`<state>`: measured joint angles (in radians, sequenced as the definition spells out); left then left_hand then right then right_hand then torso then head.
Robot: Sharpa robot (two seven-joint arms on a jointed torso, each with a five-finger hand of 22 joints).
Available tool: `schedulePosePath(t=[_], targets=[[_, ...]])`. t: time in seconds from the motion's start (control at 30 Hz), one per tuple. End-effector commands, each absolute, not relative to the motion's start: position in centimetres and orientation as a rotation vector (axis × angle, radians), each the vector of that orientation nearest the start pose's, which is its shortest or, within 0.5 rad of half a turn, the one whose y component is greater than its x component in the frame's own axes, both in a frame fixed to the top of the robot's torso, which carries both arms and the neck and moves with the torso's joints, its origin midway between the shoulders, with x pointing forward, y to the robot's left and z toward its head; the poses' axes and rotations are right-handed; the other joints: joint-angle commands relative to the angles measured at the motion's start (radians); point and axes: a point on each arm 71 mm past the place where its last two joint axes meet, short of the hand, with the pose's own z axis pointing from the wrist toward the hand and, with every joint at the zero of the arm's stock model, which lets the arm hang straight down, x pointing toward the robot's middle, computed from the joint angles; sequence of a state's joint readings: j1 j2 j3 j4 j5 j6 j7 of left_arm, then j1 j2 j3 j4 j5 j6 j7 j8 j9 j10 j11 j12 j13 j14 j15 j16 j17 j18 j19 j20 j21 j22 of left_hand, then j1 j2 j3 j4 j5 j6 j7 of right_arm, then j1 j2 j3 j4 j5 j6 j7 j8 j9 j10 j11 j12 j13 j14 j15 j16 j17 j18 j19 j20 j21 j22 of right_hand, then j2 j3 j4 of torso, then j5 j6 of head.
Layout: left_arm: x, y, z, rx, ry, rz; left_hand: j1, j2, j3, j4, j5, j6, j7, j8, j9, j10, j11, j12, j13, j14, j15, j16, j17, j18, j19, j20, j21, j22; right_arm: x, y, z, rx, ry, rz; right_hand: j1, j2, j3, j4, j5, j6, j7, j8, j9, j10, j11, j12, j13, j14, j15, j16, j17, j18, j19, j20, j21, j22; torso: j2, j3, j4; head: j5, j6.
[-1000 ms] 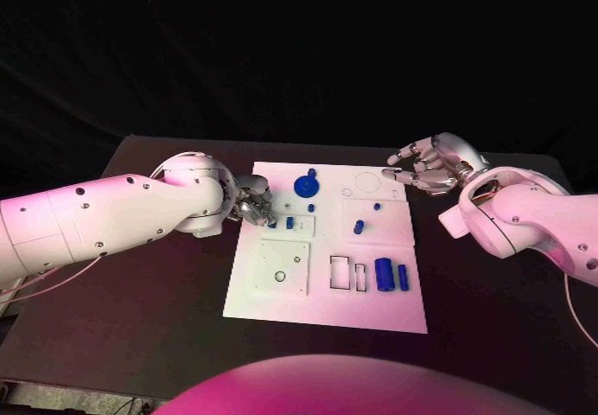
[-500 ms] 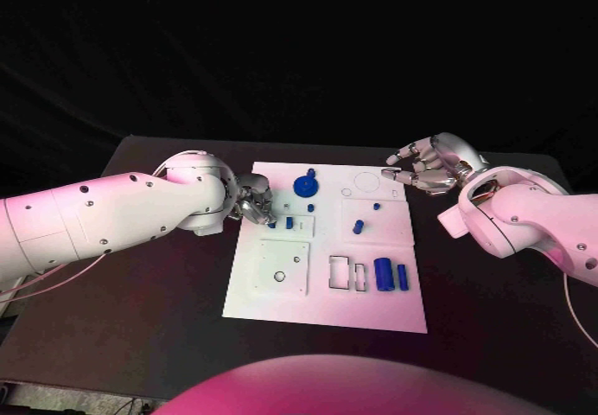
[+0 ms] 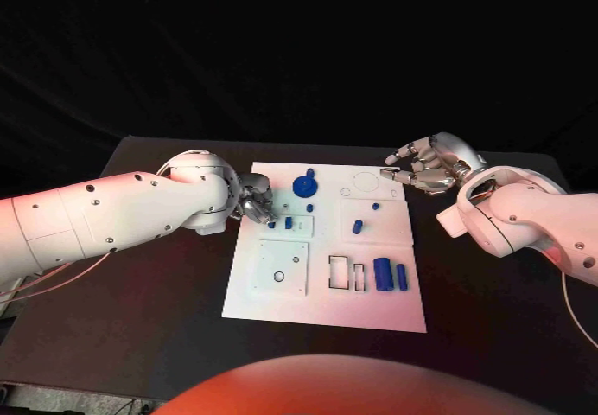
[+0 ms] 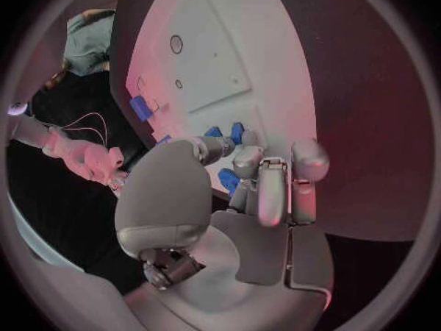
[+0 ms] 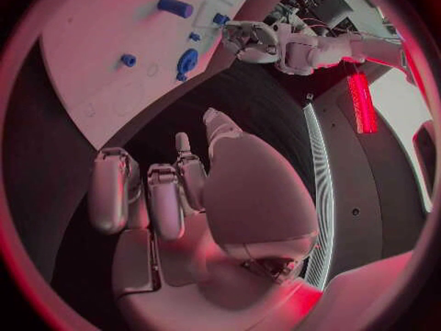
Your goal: Assemble the parts on the task board
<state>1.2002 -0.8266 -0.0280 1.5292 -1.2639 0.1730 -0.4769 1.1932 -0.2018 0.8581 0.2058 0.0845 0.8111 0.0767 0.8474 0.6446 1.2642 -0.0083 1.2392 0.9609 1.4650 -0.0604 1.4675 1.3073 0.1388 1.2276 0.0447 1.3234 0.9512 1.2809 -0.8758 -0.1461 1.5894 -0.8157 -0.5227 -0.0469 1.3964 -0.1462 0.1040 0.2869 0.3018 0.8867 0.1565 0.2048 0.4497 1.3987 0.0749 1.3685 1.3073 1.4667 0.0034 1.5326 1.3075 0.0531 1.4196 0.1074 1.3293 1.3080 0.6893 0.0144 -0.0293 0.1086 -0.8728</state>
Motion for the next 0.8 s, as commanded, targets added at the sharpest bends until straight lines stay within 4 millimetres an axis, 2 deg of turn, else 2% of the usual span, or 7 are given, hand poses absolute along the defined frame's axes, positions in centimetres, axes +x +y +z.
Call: schedulePosePath(t=[0.03,0.3,0.43,0.57,0.6,0.7,0.8], targets=[[47.2,20.1,-22.5,0.045,2.313,-0.367,0.005,-0.001,0.153,-0.149,0.004,-0.002,-0.007,0.003,0.000,0.003,0.000,0.003,-0.001,0.052,-0.008,0.003,0.046,-0.018,0.006,-0.001,0.004,-0.001,47.8,-21.1,-17.9,0.456,1.669,0.900,-0.006,-0.004,0.007,-0.001,0.000,-0.008,-0.001,0.002,0.001,-0.005,-0.004,-0.001,0.033,0.073,-0.004,-0.006,0.128,0.013,-0.008,-0.001,-0.005,0.070,0.000,-0.0006,-0.0005,0.000,0.000],[47.3,20.2,-22.6,0.030,2.328,-0.371,-0.006,0.002,0.157,-0.138,0.001,-0.005,-0.006,0.002,0.000,0.001,0.002,-0.002,-0.007,0.052,-0.007,0.003,0.046,-0.017,0.002,0.000,0.001,-0.007,47.8,-21.1,-17.9,0.457,1.669,0.899,-0.006,-0.004,0.007,-0.001,0.000,-0.008,-0.001,0.002,0.001,-0.005,-0.004,-0.001,0.033,0.073,-0.004,-0.006,0.128,0.013,-0.008,-0.001,-0.005,0.070,-0.001,-0.0011,0.0012,-0.003,0.000],[47.4,20.5,-22.6,0.010,2.326,-0.373,-0.039,-0.016,0.135,-0.121,-0.002,-0.007,-0.010,-0.001,0.001,0.004,0.000,-0.006,-0.013,0.052,-0.007,0.003,0.046,-0.017,0.000,0.001,-0.001,-0.008,47.9,-21.2,-17.9,0.457,1.668,0.898,-0.006,-0.004,0.007,-0.001,0.000,-0.008,-0.001,0.002,0.001,-0.005,-0.004,-0.001,0.033,0.073,-0.004,-0.006,0.128,0.013,-0.008,-0.001,-0.005,0.070,-0.001,-0.0012,0.0019,-0.002,0.000],[47.5,20.7,-22.6,-0.006,2.323,-0.372,-0.085,-0.035,0.072,-0.083,-0.005,0.001,-0.023,-0.011,-0.004,0.008,-0.008,-0.009,-0.015,0.052,-0.013,0.003,0.047,-0.016,0.000,-0.004,-0.006,-0.012,47.9,-21.2,-17.9,0.457,1.668,0.897,-0.006,-0.004,0.007,-0.001,0.000,-0.008,-0.001,0.002,0.001,-0.005,-0.004,-0.001,0.033,0.073,-0.004,-0.006,0.128,0.013,-0.008,-0.001,-0.005,0.070,-0.001,-0.0015,0.0016,-0.001,0.000],[47.5,20.8,-22.6,-0.009,2.322,-0.371,-0.107,-0.039,0.047,-0.058,-0.006,0.007,-0.023,-0.017,-0.009,0.007,-0.009,-0.009,-0.015,0.052,-0.014,0.003,0.047,-0.017,0.000,-0.005,-0.008,-0.014,47.9,-21.2,-17.9,0.456,1.669,0.897,-0.008,-0.005,0.008,-0.001,0.000,-0.010,-0.001,0.005,0.001,-0.005,-0.004,-0.001,0.032,0.073,-0.004,-0.006,0.128,0.013,-0.008,-0.002,-0.006,0.070,-0.001,-0.0015,0.0016,-0.001,0.000],[47.6,20.9,-22.6,-0.019,2.320,-0.368,-0.139,-0.028,0.024,-0.013,-0.006,0.014,-0.021,-0.028,-0.017,0.004,-0.008,-0.012,-0.017,0.052,-0.013,0.003,0.047,-0.017,0.000,-0.005,-0.011,-0.017,47.8,-21.2,-17.9,0.451,1.670,0.895,-0.008,-0.005,0.008,-0.001,0.000,-0.010,-0.001,0.005,0.001,-0.005,-0.004,-0.001,0.033,0.074,-0.004,-0.004,0.133,0.012,-0.005,-0.002,-0.002,0.073,-0.001,-0.0016,0.0015,-0.003,0.000],[47.7,21.1,-22.6,-0.032,2.313,-0.366,-0.169,-0.038,-0.026,0.025,-0.009,0.023,-0.020,-0.033,-0.020,0.003,-0.006,-0.011,-0.018,0.052,-0.012,0.003,0.047,-0.016,0.001,-0.004,-0.014,-0.020,47.8,-21.2,-17.9,0.447,1.668,0.894,-0.008,-0.005,0.008,-0.001,0.000,-0.011,-0.001,0.005,0.001,-0.005,-0.004,-0.001,0.032,0.074,-0.004,-0.005,0.131,0.012,-0.006,-0.002,-0.003,0.072,0.000,-0.0015,0.0014,-0.003,0.000]])
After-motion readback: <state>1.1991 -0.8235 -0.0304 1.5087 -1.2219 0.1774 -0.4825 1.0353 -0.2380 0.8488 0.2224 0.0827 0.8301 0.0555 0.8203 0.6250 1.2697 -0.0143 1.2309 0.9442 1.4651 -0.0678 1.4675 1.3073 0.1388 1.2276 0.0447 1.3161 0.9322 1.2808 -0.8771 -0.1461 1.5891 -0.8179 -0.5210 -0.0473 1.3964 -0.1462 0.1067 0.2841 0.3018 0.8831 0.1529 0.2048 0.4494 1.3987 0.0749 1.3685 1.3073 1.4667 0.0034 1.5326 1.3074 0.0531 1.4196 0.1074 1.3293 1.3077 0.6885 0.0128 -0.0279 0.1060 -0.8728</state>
